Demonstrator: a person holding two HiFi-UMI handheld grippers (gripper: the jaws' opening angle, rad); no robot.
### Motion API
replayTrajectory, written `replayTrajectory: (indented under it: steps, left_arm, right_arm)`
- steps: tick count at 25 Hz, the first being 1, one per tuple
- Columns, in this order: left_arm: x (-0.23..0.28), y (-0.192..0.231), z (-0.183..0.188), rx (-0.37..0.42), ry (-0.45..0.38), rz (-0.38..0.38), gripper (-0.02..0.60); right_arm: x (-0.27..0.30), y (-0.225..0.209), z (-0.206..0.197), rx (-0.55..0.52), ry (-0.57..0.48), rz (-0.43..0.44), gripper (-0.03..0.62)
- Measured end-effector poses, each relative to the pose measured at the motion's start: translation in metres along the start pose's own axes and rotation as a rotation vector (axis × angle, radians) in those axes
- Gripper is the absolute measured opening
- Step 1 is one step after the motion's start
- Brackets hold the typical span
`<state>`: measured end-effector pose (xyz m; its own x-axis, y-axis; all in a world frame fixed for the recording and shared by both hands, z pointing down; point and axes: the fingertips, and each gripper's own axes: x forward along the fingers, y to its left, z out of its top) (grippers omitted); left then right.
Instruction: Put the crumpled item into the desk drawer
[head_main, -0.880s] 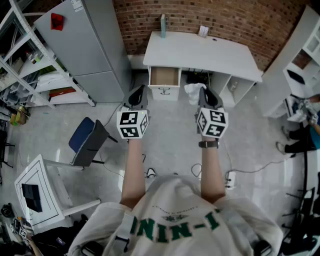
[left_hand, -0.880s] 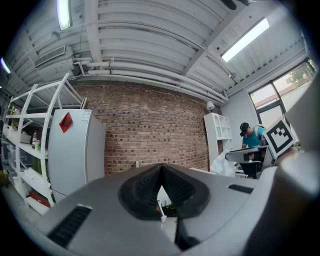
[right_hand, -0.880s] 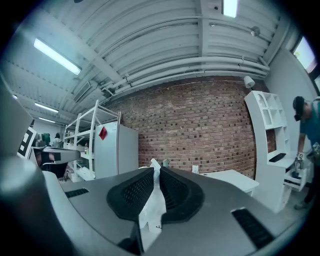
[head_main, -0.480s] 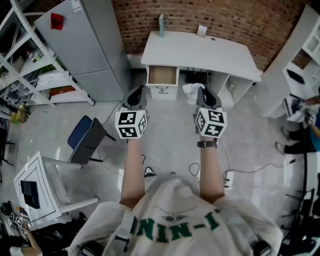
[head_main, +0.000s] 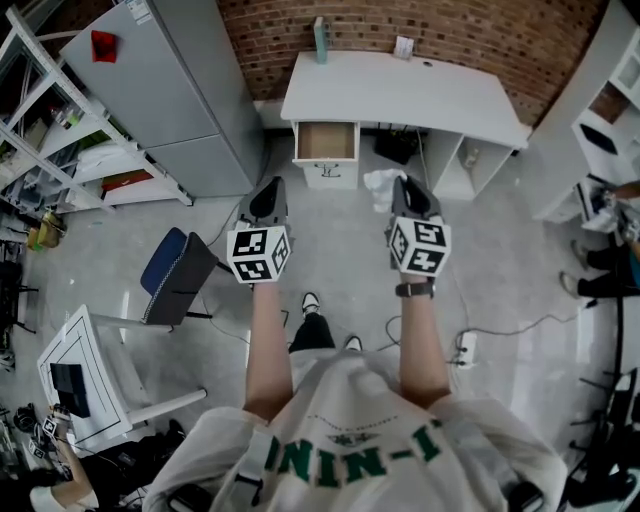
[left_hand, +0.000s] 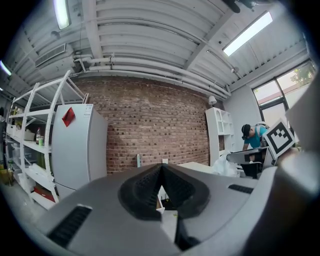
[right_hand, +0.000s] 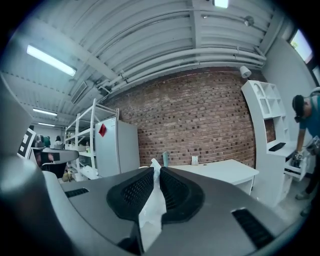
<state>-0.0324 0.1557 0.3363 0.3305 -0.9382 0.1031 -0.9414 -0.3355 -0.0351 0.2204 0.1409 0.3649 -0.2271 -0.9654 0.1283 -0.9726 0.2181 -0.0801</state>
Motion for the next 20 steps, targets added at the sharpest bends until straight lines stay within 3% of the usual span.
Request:
replayTrajectory:
  steps: [6,20]
  left_arm:
    - [0.039,0.02,-0.017,-0.009,0.014,-0.033,-0.002]
    - [0.174,0.12,0.01,-0.012,-0.012,-0.076,-0.002]
  right_arm:
    - [0.045,0.017,-0.011,-0.009,0.021,0.028,0.035]
    - [0.204,0.02,0.017,-0.034,0.045,0.006,0.037]
